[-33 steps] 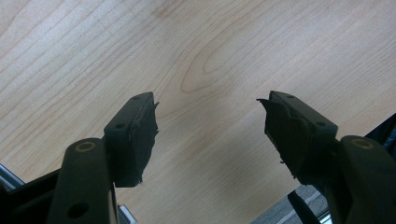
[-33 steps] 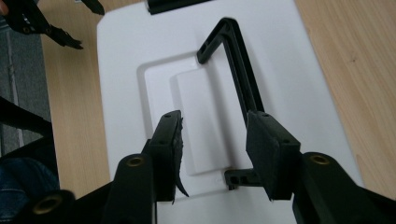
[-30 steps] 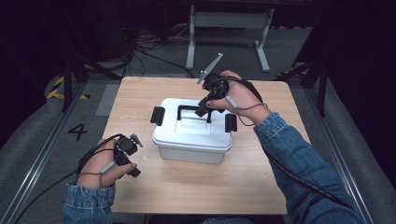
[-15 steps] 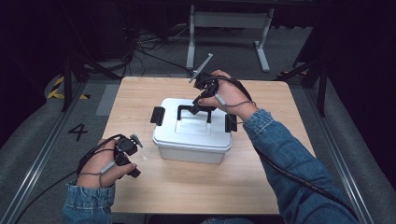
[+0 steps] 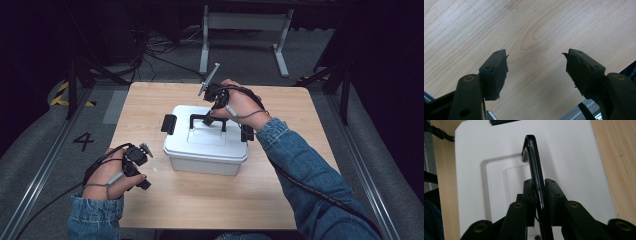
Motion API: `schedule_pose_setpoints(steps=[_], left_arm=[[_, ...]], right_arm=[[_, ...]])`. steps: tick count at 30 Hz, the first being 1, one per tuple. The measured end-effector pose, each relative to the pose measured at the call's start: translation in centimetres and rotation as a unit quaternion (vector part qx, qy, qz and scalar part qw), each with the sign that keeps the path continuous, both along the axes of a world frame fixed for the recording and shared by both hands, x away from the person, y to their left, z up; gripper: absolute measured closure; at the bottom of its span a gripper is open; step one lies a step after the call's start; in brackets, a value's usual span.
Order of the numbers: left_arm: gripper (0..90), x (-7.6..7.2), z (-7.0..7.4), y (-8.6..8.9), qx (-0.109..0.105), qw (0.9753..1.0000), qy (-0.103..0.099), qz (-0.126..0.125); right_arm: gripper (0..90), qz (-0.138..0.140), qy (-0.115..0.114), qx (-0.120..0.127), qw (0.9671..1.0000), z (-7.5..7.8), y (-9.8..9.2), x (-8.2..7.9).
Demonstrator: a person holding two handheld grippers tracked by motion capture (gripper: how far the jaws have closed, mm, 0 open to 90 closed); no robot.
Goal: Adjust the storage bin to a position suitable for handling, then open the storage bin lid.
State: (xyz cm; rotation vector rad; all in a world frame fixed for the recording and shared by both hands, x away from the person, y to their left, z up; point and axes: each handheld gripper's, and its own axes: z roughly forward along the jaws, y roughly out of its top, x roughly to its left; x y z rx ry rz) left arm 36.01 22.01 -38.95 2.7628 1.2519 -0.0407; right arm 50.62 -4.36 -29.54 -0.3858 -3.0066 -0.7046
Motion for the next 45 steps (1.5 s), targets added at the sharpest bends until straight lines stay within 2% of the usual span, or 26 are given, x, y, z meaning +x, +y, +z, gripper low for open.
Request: schedule_pose_setpoints(steps=[4,7,10,13,15,16,21,23,25,30,36,37,39,45], left_arm=[[34.1,0.0,-0.1,-0.3,-0.004,1.0000,0.004,0.002],[34.1,0.2,0.0,-0.3,0.002,1.0000,0.002,-0.006],[34.1,0.1,0.0,-0.2,-0.004,1.0000,0.001,0.000],[34.1,0.2,0.0,-0.1,0.002,1.0000,-0.002,-0.003],[34.1,0.0,-0.1,0.0,-0.005,1.0000,0.001,0.000],[34.1,0.0,-0.1,0.0,-0.002,1.0000,0.001,0.000],[34.1,-0.1,-0.1,0.1,-0.002,1.0000,0.000,0.002],[34.0,-0.1,-0.1,0.2,-0.002,1.0000,-0.004,-0.002],[33.9,-0.2,-0.2,0.2,-0.007,1.0000,0.000,0.007],[33.9,-0.2,-0.1,0.3,0.000,1.0000,-0.004,0.000],[33.9,-0.2,-0.1,0.3,-0.002,1.0000,-0.002,0.001],[33.9,-0.2,-0.2,0.2,-0.008,1.0000,0.000,0.006],[33.8,-0.1,-0.2,0.2,-0.005,1.0000,0.000,-0.001],[33.8,0.0,-0.2,0.1,-0.003,1.0000,0.003,0.000]], right_arm=[[82.9,0.018,0.001,-0.002,0.9998,0.1,0.1,-0.5],[83.5,0.030,-0.008,-0.007,0.9995,0.2,0.2,-0.7],[83.8,0.037,-0.011,-0.009,0.9992,0.3,0.3,-0.8],[84.0,0.045,-0.016,-0.011,0.9988,0.3,0.3,-0.9],[84.1,0.046,-0.020,-0.011,0.9987,0.4,0.3,-0.9],[84.1,0.050,-0.019,-0.011,0.9985,0.4,0.3,-0.9],[84.3,0.052,-0.027,-0.007,0.9983,1.2,0.2,-1.1],[84.5,0.048,-0.030,0.001,0.9984,1.7,0.0,-1.2],[84.5,0.046,-0.030,0.011,0.9984,2.2,-0.2,-1.2],[84.5,0.047,-0.041,0.019,0.9979,3.6,-0.7,-1.6],[84.5,0.049,-0.051,0.028,0.9971,5.2,-1.4,-2.0],[84.5,0.045,-0.051,0.030,0.9972,5.4,-1.6,-2.1],[84.5,0.048,-0.058,0.031,0.9967,5.7,-1.8,-2.1],[84.5,0.046,-0.060,0.038,0.9964,6.2,-2.5,-2.2]])
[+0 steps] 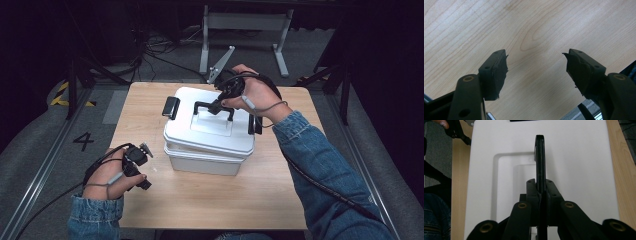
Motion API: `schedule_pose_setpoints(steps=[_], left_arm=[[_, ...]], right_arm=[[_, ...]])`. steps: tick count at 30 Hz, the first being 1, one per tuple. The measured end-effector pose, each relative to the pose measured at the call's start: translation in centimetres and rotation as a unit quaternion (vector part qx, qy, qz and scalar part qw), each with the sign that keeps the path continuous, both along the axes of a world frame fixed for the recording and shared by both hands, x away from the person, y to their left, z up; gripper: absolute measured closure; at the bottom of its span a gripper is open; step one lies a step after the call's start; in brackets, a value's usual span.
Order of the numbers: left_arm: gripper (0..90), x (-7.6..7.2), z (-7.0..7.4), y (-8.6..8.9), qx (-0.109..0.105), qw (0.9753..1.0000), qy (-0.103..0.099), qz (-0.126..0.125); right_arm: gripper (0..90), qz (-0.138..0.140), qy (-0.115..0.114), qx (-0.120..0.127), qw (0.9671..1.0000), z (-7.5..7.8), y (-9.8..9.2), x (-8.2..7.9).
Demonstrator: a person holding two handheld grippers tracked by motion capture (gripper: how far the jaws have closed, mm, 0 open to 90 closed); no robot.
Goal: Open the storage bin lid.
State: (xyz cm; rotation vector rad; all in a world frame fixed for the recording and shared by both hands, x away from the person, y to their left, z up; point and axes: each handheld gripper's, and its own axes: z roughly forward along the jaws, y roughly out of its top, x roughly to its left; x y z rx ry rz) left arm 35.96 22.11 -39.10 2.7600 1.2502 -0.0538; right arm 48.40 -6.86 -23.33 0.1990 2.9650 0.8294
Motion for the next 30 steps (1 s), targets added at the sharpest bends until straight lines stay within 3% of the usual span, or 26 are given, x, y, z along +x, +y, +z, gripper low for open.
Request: schedule_pose_setpoints(steps=[6,12,30], left_arm=[[33.7,0.0,0.0,0.2,-0.003,1.0000,-0.003,-0.001],[33.7,0.1,-0.2,0.2,-0.008,1.0000,0.003,0.004],[32.4,0.5,-0.5,0.4,-0.001,0.9999,0.004,0.012]], right_arm=[[84.5,-0.008,0.000,0.005,1.0000,0.1,-1.1,0.0],[84.5,-0.016,0.000,0.014,0.9998,0.4,-3.8,-0.1],[84.5,-0.084,-0.005,0.022,0.9962,1.2,-12.1,-0.4]])
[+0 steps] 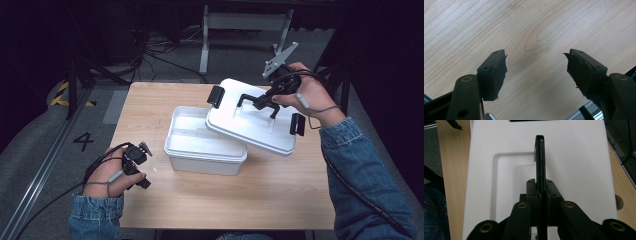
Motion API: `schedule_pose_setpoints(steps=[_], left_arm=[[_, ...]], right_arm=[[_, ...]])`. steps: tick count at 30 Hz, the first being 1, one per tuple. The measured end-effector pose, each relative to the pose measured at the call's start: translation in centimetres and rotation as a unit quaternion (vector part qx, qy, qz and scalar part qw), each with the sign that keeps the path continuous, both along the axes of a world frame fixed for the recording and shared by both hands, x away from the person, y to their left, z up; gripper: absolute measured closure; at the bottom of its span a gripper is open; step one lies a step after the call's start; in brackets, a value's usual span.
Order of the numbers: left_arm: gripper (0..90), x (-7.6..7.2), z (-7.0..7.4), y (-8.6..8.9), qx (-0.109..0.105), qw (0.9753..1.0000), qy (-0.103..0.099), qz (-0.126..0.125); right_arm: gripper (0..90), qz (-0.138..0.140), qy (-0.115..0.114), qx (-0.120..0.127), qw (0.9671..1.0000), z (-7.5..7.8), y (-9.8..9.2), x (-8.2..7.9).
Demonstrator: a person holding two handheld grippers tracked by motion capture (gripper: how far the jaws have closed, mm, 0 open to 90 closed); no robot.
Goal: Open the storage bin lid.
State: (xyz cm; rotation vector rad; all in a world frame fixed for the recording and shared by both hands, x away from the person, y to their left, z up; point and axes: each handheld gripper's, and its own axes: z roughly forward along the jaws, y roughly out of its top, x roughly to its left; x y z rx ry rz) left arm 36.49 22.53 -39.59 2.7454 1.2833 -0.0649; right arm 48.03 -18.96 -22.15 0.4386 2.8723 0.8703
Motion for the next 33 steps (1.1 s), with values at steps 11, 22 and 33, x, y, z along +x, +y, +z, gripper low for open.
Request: schedule_pose_setpoints(steps=[11,22,33], left_arm=[[32.3,0.0,-0.1,0.0,0.000,1.0000,0.000,0.001],[32.3,0.0,-0.1,0.0,0.000,1.0000,0.000,-0.002],[32.3,0.0,-0.2,-0.2,0.001,1.0000,0.001,0.001]], right_arm=[[84.5,-0.044,0.005,-0.008,0.9990,-0.4,-4.6,0.0],[84.5,-0.077,0.011,-0.011,0.9969,-0.9,-8.1,-0.2],[84.5,-0.124,0.025,-0.016,0.9919,-2.9,-11.8,0.2]])
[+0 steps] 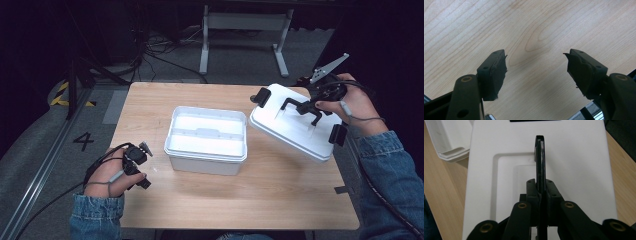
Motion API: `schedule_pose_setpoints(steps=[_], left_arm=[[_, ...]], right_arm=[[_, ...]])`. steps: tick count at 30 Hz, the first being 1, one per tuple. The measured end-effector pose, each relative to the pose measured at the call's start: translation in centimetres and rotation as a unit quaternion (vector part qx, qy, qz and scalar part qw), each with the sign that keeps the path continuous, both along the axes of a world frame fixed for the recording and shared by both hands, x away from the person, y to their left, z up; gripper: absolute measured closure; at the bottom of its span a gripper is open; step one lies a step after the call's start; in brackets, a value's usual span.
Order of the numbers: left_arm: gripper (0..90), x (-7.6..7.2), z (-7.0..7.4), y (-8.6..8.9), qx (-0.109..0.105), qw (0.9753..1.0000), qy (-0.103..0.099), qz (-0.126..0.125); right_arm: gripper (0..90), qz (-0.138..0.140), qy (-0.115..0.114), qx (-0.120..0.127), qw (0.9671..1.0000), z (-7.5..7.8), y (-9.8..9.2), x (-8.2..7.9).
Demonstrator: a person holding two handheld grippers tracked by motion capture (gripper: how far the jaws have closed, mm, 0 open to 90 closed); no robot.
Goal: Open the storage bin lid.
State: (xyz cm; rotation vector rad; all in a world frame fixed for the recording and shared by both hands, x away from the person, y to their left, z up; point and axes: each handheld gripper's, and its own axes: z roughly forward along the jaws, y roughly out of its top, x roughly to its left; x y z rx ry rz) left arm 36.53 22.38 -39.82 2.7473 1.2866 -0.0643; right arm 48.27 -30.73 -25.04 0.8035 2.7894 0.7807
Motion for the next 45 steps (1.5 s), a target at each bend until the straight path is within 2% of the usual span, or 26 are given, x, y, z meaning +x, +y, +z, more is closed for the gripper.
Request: schedule_pose_setpoints(steps=[5,14,22,23,27,36,45], left_arm=[[32.3,-0.1,0.0,0.0,-0.002,1.0000,0.002,0.004],[31.7,0.0,0.0,0.0,0.002,1.0000,-0.001,0.002],[31.4,0.0,0.0,0.0,0.003,1.0000,-0.001,0.002],[31.4,0.0,0.0,0.0,0.003,1.0000,-0.001,0.002],[31.4,0.0,0.0,0.0,0.000,1.0000,0.000,0.004],[31.4,0.0,-0.2,0.2,0.003,1.0000,-0.004,-0.001],[31.3,0.1,-0.3,0.2,0.003,1.0000,-0.004,-0.001]], right_arm=[[84.5,-0.011,0.004,-0.008,0.9999,-1.5,-0.7,0.4],[84.5,-0.024,0.023,-0.014,0.9994,-5.3,-1.1,1.0],[84.5,-0.033,0.039,-0.011,0.9986,-8.7,-1.0,1.5],[84.5,-0.033,0.039,-0.011,0.9986,-8.7,-1.0,1.5],[84.5,-0.037,0.044,-0.008,0.9983,-10.3,-0.8,1.7],[84.5,-0.038,0.051,0.001,0.9980,-12.8,-0.5,1.8],[84.5,-0.038,0.059,0.006,0.9975,-14.5,-0.1,1.9]])
